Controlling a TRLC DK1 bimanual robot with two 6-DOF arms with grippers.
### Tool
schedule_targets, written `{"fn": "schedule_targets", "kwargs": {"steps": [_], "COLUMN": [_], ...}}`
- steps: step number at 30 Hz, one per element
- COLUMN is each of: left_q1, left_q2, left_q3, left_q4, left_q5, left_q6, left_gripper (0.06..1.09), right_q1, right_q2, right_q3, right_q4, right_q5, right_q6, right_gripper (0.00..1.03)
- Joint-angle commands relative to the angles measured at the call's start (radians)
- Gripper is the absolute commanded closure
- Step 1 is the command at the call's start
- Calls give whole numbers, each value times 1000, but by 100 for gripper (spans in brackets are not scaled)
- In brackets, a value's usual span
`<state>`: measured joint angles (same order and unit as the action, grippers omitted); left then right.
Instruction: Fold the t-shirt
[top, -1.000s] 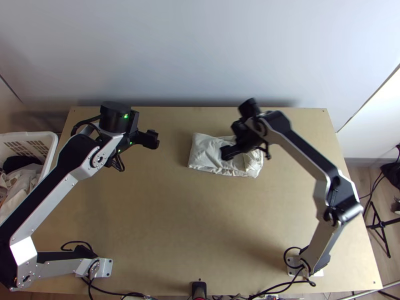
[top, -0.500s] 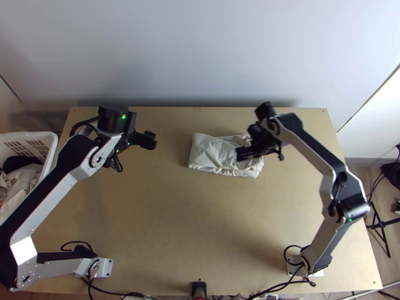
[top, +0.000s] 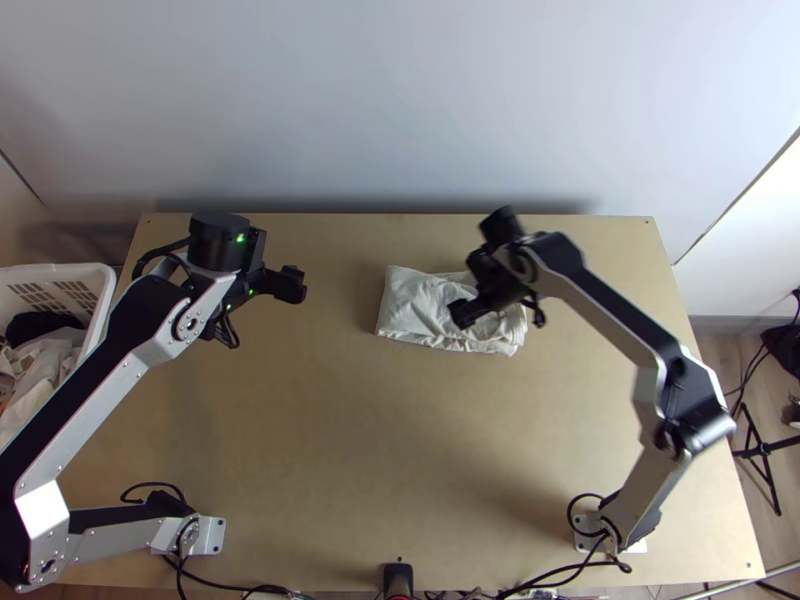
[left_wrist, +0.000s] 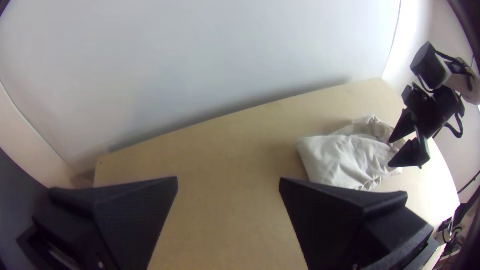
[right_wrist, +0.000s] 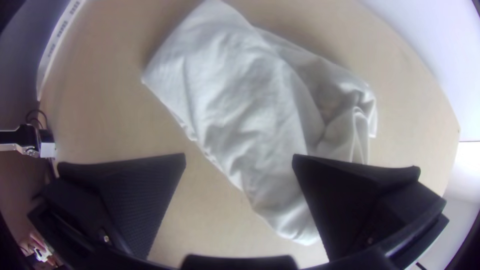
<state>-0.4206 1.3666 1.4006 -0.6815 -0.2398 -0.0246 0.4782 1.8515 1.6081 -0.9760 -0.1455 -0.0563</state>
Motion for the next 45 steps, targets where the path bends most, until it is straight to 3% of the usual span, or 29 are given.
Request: {"fn": "schedule_targets", "kwargs": {"steps": [1,7,11,20,28,38,45], "left_q1": [16,40,45,48,51,75,78], "left_q2": [-47,-89,-100,-101,-100,-106,-123], "left_q3": [-40,-78,-91,-86,-80,-87,-101], "left_q4": [-12,-16,-16,-12,-7,-9,-15], "left_q5": [-1,-3,-3,-3,-3,-3,-3], "left_q6": [5,12,12,15,17,23,31], "left_gripper": [10,10,10,10,10,10,10], "right_q1": [76,60,48,-58,-220,-556,-727], "right_q2": [153,233,258,216,201,265,374], "right_q3": [85,61,6,-93,-71,23,167], "right_q4": [43,108,146,201,203,203,198], "right_q5": [61,95,169,199,202,225,231], "right_q6": [-22,-37,-73,-76,-83,-85,-83], "right_gripper": [4,4,4,4,4,4,4]}}
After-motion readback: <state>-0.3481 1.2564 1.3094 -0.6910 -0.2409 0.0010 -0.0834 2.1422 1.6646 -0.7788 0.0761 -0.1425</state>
